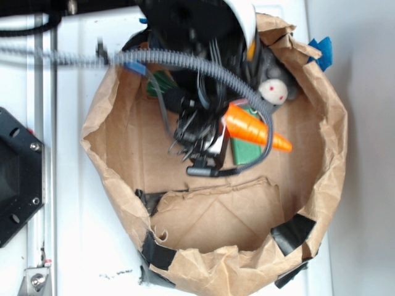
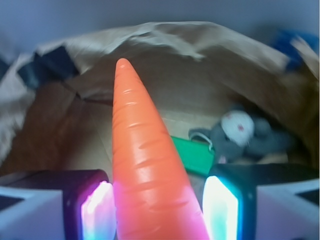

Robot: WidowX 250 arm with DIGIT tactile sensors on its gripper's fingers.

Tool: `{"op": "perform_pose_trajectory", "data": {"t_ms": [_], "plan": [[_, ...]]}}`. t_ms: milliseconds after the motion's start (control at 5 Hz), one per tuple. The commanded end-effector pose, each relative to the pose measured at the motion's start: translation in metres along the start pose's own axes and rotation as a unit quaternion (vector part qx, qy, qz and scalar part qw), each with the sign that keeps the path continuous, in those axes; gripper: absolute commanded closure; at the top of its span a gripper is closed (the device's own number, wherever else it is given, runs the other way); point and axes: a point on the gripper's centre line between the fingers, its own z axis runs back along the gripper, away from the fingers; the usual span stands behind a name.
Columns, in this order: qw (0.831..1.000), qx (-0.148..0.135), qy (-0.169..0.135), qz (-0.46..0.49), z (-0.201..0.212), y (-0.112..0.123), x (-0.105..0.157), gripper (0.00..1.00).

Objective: Grab the carrot.

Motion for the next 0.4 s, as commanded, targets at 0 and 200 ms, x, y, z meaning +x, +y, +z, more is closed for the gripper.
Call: {"op": "perform_pose_trajectory", "data": {"t_ms": [0, 200], "plan": [[0.991, 0.101, -0.003, 0.087, 0.0338, -0.0188, -0.0055, 1.0], [0.991, 0.096, 0.002, 0.09, 0.0281, -0.0245, -0.0113, 1.0]]}}
